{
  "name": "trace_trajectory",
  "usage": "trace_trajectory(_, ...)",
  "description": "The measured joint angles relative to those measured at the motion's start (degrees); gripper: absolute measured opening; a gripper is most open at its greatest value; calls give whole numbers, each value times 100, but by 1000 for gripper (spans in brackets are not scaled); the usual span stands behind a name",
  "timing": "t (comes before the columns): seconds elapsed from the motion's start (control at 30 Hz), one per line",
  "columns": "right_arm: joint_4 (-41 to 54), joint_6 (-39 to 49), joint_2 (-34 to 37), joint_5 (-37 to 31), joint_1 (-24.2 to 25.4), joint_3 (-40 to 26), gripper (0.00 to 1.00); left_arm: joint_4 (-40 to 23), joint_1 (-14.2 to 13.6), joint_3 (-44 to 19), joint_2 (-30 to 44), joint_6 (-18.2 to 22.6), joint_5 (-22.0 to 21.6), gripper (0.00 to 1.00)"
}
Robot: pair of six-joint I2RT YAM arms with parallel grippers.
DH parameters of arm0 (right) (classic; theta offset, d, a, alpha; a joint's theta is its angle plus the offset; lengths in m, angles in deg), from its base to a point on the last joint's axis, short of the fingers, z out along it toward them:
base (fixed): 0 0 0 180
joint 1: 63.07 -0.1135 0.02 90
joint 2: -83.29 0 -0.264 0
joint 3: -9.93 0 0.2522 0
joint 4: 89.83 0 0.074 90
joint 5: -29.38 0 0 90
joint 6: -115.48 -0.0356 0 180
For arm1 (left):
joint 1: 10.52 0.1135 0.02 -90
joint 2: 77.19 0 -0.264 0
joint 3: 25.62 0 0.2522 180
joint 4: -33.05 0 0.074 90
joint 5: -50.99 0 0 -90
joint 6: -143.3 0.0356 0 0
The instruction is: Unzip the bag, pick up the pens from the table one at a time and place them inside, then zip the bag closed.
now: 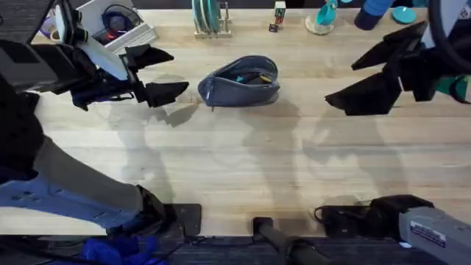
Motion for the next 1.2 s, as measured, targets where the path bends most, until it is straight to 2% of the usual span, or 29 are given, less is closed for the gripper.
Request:
trace_trajectory(0.17, 0, 0, 0, 0, 0, 0, 997, 173, 0, 0, 0, 30, -2, 993)
trace_trajectory(1.0, -2, -17, 0, 4, 0, 0, 998, 176, 0, 0, 0, 32, -1, 993)
trace_trajectory(1.2, -190, -557, 0, 4, 0, 0, 997, 176, 0, 0, 0, 32, -3, 993)
